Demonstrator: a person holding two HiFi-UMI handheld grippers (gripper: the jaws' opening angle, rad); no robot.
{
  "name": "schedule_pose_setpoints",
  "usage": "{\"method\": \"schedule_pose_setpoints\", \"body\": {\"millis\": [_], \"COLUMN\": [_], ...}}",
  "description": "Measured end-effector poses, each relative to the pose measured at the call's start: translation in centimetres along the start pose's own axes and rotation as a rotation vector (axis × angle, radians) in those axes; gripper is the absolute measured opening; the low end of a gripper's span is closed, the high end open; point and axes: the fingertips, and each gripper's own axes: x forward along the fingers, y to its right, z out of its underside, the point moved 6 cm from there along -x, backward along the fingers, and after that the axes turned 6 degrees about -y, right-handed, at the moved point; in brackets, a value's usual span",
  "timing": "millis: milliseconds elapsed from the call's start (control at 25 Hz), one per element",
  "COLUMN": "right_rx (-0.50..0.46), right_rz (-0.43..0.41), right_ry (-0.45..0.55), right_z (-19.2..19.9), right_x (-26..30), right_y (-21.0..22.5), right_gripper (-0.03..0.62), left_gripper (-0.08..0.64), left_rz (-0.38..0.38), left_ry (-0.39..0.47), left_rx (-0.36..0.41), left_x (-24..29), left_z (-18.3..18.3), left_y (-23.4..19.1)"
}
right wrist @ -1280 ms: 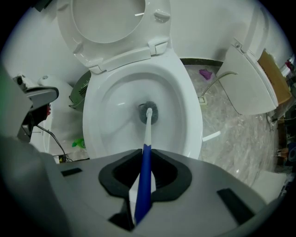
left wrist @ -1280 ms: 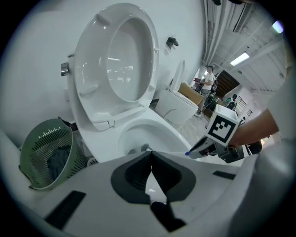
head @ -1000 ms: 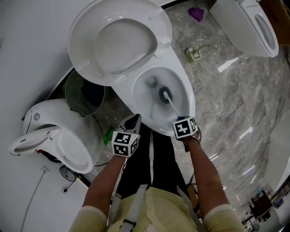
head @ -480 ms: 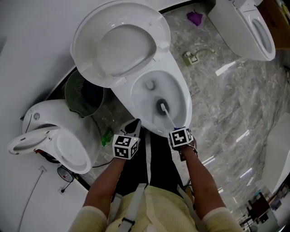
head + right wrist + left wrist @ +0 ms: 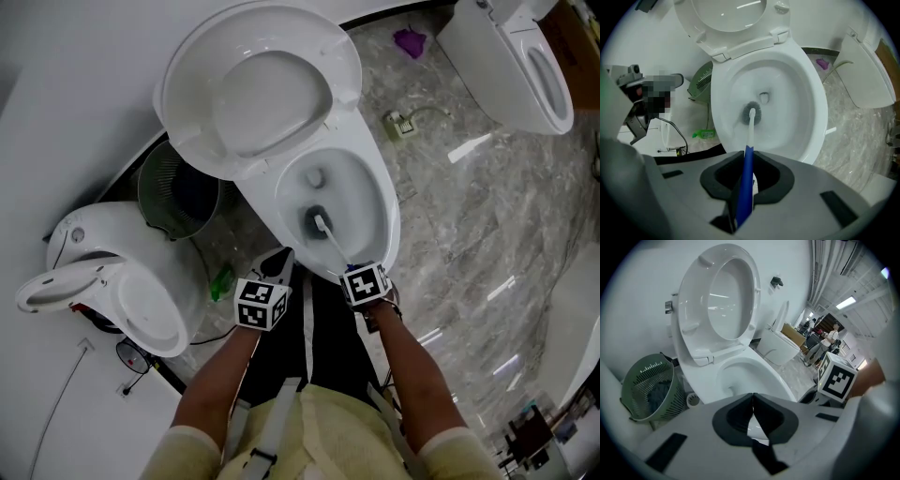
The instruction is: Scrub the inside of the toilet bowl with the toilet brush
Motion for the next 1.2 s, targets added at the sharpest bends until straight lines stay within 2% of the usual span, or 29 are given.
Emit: {"method": "schedule_pose_setpoints", "body": {"millis": [120, 440, 760, 1000, 1200], "right_rx": [0.016, -0.056, -0.155, -0.125, -0.059], "right_rz": [-0.019, -0.008, 0.058, 0.103, 0.141], "right_ry": [0.032, 0.095, 0.14, 0.152, 0.162], "right_z": [-1.2, -5.5, -9.6, -11.9, -12.2], "right_x": [-0.7, -1.2, -1.8, -2.1, -2.8], "right_y": [-0.4, -0.9, -1.2, 0.2, 2.8], "right_gripper": [0.072, 0.072, 0.072, 0.072, 0.072], "left_gripper": [0.012, 0.012, 0.012, 0.012, 0.012], "left_rz": [-0.009, -0.033, -0.044, -0.053, -0.05], "left_ry": [0.003, 0.022, 0.049, 0.053, 0.045], "left_rx": [-0.008, -0.035, -0.043, -0.044, -0.042], "left_x": [-0.1, -0.5, -0.7, -1.2, -1.2], "left_z": [0.2, 0.4, -0.2, 0.0, 0.1], "left_y": [-0.3, -1.1, -1.6, -2.1, -2.3]}}
